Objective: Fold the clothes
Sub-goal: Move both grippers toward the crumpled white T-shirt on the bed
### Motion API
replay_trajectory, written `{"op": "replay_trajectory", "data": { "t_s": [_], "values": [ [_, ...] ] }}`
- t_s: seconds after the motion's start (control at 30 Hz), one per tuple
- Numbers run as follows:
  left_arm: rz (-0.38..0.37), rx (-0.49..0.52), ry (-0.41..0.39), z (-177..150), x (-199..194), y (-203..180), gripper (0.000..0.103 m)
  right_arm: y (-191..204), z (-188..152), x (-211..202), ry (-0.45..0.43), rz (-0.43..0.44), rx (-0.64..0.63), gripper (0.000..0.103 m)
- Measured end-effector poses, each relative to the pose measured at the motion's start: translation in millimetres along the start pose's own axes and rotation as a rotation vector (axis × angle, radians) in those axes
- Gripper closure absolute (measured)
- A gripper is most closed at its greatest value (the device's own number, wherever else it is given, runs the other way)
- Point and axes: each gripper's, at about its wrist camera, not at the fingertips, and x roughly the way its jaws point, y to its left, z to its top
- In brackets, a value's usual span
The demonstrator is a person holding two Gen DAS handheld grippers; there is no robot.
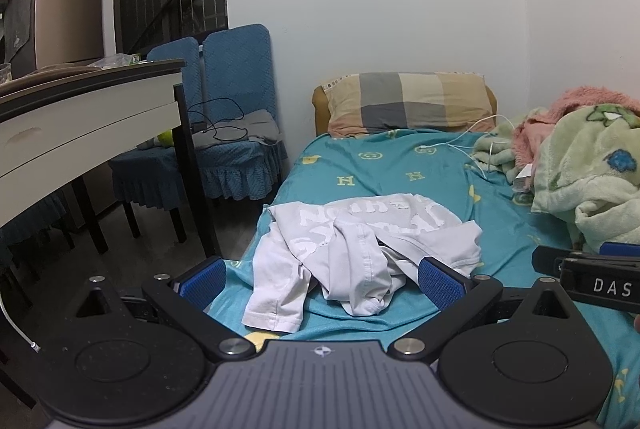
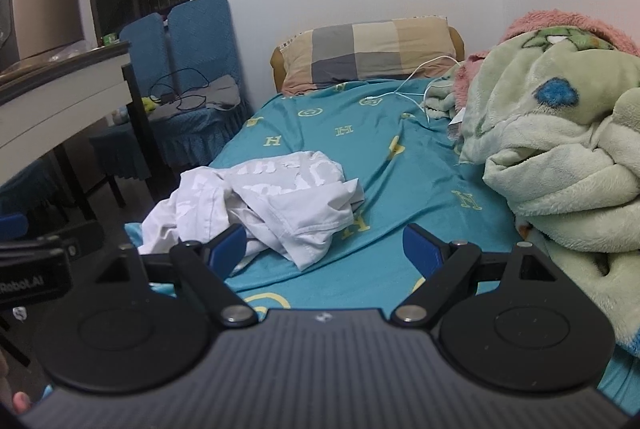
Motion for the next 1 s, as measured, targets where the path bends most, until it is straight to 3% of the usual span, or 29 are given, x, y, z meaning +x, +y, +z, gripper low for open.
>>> {"op": "replay_trajectory", "data": {
  "t_s": [1.0],
  "values": [
    [0.024,0.026,0.011,-8.0,11.0,-1.8,0.000,-10.2,7.8,-8.0,-0.036,0.003,0.029,0.016]
  ]
}}
